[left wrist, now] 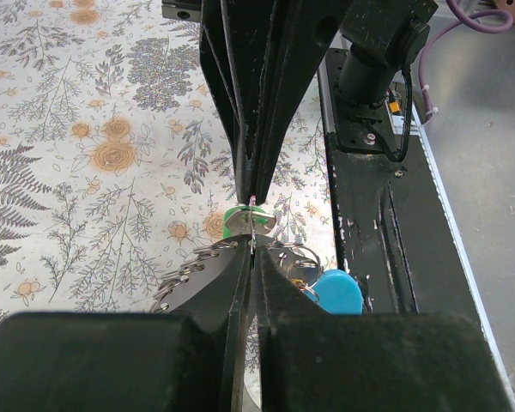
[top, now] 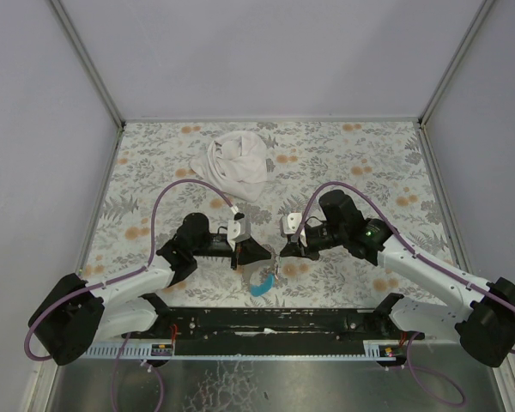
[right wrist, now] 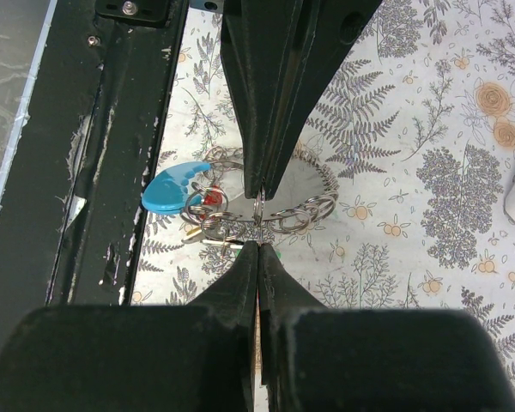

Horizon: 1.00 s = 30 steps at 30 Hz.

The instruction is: Put the keys on the keyring

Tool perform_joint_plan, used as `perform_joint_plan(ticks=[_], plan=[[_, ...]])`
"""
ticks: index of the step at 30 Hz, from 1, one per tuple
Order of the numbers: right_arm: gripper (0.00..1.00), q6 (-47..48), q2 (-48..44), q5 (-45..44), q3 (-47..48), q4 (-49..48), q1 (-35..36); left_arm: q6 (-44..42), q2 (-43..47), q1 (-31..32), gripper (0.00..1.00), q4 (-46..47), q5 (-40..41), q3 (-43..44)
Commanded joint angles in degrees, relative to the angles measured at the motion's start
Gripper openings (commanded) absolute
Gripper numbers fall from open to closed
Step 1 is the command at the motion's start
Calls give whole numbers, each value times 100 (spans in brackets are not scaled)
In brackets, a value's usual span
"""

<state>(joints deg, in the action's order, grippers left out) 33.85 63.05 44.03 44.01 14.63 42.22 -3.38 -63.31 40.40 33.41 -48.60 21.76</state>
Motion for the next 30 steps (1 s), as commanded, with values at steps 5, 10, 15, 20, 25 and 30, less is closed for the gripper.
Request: perform_joint_plan(ticks=[5,10,15,20,25,30], plan=[[0,-62,-79,7,66,-14,-31,4,39,-10,0,316,82,-17],[0,-82,-90,-10,66,-50,-30,8,35,-14,0,323,57,-6],[0,-91,-58,19,66,-86,-31,12,7,-15,0,341,37,-4],[0,-97,-34,139,69,-112,-30,29,-1,-12,0,372,52,-7],[0,-130,-3,226,68,-166,-34,101,-12,-7,0,495,52,-42],[0,-202,15,300,38,-277,-30,151,-11,-6,0,588,80,-73]])
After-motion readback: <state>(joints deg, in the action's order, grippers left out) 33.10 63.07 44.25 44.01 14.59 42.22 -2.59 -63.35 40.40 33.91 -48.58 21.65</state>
